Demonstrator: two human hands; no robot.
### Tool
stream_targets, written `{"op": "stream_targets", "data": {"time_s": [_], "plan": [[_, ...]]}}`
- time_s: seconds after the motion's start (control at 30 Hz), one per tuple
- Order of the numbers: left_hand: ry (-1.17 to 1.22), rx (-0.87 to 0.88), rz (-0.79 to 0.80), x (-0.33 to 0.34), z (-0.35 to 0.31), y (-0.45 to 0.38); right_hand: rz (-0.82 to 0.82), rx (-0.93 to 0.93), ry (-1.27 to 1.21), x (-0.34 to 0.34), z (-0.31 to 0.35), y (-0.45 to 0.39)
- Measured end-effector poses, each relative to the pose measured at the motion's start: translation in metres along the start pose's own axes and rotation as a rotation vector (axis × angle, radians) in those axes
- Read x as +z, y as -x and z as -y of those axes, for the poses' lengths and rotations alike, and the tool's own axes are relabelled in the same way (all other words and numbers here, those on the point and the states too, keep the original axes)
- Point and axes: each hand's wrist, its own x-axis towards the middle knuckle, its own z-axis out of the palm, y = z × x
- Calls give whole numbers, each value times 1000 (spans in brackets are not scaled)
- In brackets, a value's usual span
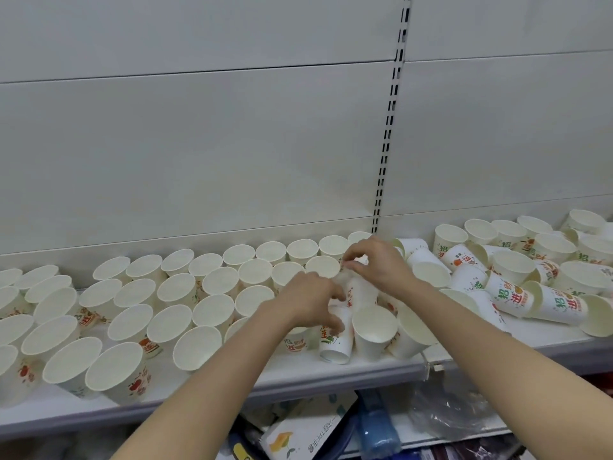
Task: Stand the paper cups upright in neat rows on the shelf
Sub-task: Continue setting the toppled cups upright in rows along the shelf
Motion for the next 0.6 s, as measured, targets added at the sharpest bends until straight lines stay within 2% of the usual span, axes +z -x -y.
{"op": "stream_targets", "data": {"time_s": [0.1,0.27,0.4,0.6], "plan": [[-32,-18,52,9,-4,-7,43,62,30,-16,-18,6],[118,-116,-4,2,-7,-1,235,125,122,-11,-36,13],[224,-236,-122,3,-8,17,289,133,149,-7,-35,9],[52,-300,-376,36,-24,40,316,230,77,-3,-31,2]]}}
